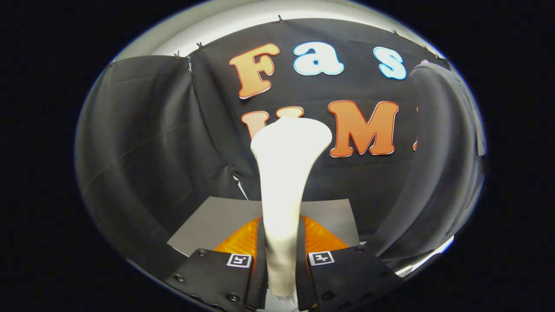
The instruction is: Iron the clothes twice with a garment steamer, once on the left side and once on the right side.
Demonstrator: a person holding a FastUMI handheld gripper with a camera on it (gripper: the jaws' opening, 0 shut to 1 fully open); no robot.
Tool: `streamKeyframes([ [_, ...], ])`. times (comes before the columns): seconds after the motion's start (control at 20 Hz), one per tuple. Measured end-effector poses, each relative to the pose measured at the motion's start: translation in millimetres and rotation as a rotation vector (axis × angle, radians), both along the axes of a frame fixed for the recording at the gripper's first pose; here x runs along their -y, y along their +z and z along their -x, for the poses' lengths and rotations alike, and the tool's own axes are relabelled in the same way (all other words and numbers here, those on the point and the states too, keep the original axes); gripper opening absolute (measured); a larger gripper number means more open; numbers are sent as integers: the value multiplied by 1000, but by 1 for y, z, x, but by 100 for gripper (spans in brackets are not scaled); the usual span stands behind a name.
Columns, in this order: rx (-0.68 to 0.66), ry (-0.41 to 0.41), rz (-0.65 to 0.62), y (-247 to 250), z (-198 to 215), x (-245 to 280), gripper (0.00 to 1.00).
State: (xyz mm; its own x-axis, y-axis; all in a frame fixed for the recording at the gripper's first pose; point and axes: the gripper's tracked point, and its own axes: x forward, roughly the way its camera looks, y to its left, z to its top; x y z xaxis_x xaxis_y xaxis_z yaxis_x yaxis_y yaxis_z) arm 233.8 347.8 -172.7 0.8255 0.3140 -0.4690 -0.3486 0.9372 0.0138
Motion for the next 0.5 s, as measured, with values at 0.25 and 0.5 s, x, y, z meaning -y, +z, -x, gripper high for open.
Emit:
streamKeyframes([
  [0.25, 89, 19, -25, 43, 47, 31, 34],
  [0.5, 150, 20, -75, 85, 84, 77, 34],
])
